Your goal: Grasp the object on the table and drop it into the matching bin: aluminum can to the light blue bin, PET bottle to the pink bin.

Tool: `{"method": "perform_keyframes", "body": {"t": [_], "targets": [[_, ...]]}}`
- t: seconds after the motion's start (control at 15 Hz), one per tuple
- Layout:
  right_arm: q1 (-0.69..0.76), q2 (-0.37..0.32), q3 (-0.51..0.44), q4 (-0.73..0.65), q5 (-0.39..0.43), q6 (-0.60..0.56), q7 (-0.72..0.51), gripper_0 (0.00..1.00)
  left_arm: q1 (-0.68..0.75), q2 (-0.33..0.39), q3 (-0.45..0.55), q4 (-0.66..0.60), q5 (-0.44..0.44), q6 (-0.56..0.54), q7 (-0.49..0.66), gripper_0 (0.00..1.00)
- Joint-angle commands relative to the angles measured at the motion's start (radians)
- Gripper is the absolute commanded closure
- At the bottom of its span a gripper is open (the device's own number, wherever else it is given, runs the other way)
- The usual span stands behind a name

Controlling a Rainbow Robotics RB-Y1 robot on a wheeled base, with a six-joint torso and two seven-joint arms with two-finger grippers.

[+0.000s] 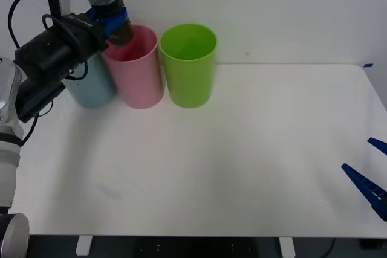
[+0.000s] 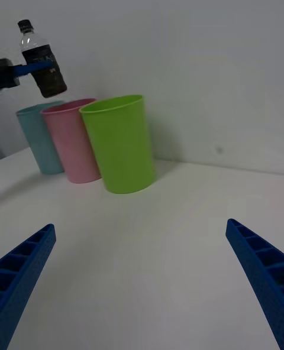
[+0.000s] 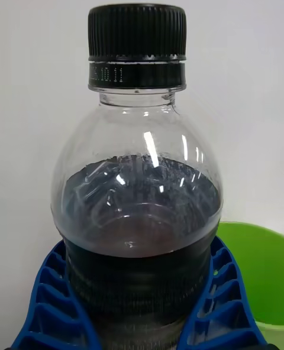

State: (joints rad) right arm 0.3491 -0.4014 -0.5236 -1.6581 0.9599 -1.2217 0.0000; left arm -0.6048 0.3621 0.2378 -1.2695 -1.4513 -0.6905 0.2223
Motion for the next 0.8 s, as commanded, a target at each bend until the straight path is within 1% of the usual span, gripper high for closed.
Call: {"method": "perform_keyframes", "body": {"t": [0.07,0.2,0.6,0.67,0.73,0.8], "targets": [[0.000,0.000,0.000,0.000,0.000,0.000,0.000,0.00,-0.076,0.000,0.000,0.096,-0.032,0.003,-0.003,1.00],[0.000,0.000,0.000,0.000,0.000,0.000,0.000,0.00,-0.110,0.000,0.000,0.137,-0.052,0.005,-0.006,1.00],[0.000,0.000,0.000,0.000,0.000,0.000,0.000,0.00,-0.115,-0.006,-0.003,0.141,-0.057,0.008,-0.004,0.99],[0.000,0.000,0.000,0.000,0.000,0.000,0.000,0.00,-0.115,-0.005,-0.002,0.141,-0.057,0.008,-0.004,0.97],[0.000,0.000,0.000,0.000,0.000,0.000,0.000,0.00,-0.115,-0.006,-0.003,0.141,-0.054,0.009,-0.008,0.83],[0.000,0.000,0.000,0.000,0.000,0.000,0.000,0.00,-0.115,-0.005,-0.003,0.141,-0.047,0.009,-0.009,0.51]]}}
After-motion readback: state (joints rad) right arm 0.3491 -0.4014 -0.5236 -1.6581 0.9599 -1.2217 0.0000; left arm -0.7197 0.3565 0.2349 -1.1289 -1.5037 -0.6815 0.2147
